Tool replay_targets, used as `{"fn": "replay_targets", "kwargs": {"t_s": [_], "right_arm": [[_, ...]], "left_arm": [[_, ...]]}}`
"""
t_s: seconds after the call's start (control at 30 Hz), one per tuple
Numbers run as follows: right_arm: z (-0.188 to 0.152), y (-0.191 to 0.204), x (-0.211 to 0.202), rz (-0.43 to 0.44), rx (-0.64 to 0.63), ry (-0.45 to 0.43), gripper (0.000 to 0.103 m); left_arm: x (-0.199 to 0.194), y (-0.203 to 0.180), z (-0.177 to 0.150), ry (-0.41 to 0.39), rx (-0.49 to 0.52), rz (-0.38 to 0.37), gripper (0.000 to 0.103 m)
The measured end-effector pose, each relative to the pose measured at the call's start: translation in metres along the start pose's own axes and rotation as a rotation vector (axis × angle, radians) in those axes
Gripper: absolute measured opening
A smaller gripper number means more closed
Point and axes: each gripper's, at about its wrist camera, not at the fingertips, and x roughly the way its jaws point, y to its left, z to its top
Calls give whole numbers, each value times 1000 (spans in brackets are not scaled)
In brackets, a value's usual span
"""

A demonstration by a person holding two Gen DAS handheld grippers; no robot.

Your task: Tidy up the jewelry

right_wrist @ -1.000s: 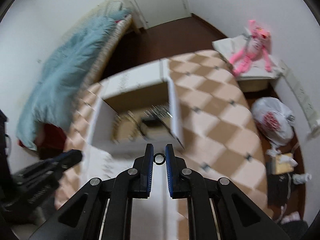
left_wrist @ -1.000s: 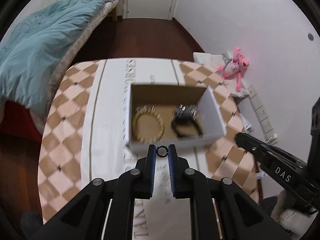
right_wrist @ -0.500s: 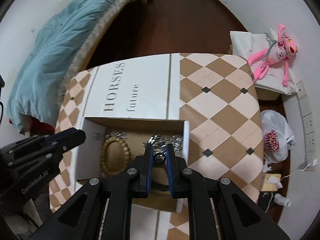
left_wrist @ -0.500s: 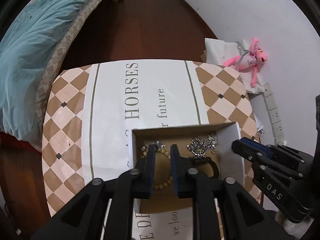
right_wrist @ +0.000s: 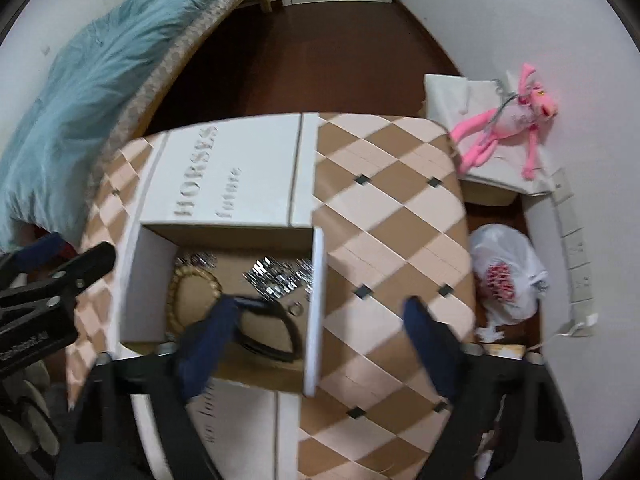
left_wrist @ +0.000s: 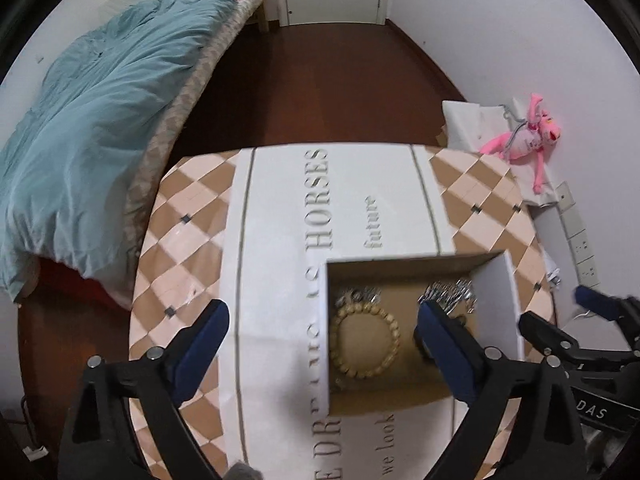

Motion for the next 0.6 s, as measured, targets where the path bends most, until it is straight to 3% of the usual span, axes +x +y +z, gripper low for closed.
{"fn": "replay_targets", "kwargs": {"t_s": [0.1, 0.33, 0.6], "right_arm": [[-16, 4, 6, -53, -8, 24, 100], [-49, 5, 3, -85, 17, 27, 100], [-70, 8, -54, -107, 29, -79, 100]], "left_arm": [[0, 2, -19, -2, 0, 20, 100], [-7, 3, -47, -5, -12, 27, 101], [-53, 3, -63, -86, -31, 13, 101]]}}
